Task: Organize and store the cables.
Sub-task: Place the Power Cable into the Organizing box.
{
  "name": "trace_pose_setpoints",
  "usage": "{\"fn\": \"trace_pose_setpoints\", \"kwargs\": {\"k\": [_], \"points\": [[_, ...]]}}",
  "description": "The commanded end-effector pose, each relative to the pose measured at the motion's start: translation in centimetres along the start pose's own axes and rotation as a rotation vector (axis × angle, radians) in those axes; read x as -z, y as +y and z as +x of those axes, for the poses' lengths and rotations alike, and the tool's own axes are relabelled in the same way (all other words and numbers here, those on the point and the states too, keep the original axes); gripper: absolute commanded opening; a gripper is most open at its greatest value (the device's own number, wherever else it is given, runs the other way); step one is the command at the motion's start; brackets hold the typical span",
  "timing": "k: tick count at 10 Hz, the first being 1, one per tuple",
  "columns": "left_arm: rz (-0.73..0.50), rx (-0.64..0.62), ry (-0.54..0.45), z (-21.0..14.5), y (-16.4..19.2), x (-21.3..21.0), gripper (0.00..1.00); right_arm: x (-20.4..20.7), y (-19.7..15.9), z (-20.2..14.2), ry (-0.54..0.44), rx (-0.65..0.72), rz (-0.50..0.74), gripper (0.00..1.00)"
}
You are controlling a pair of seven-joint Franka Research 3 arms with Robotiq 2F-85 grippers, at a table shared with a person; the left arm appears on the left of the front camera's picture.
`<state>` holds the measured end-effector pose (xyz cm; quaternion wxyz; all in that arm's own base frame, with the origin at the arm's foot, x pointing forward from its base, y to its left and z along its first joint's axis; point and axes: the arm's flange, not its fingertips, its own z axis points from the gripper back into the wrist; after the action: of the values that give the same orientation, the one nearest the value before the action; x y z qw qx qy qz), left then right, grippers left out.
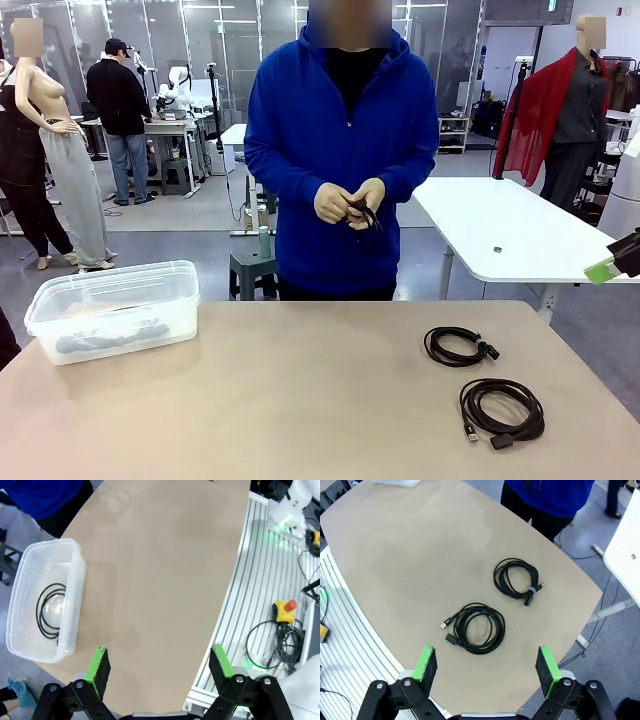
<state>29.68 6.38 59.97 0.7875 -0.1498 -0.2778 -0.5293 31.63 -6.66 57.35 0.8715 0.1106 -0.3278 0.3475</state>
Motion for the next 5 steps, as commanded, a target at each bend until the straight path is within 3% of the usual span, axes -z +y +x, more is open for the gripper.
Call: {"fn": "trace_pose_setpoints", "kwargs": {"k": [1,5], "points": [[-0.001,0.008,0.010,0.02,0.02,0.10,1.00,-0.02,-0.06,-0.14,-0.003,-0.005,0.003,1.00],[-0.001,0.008,0.010,0.02,0.02,0.10,1.00,-0.02,-0.06,-0.14,-0.003,-0.005,0.003,1.00]]}}
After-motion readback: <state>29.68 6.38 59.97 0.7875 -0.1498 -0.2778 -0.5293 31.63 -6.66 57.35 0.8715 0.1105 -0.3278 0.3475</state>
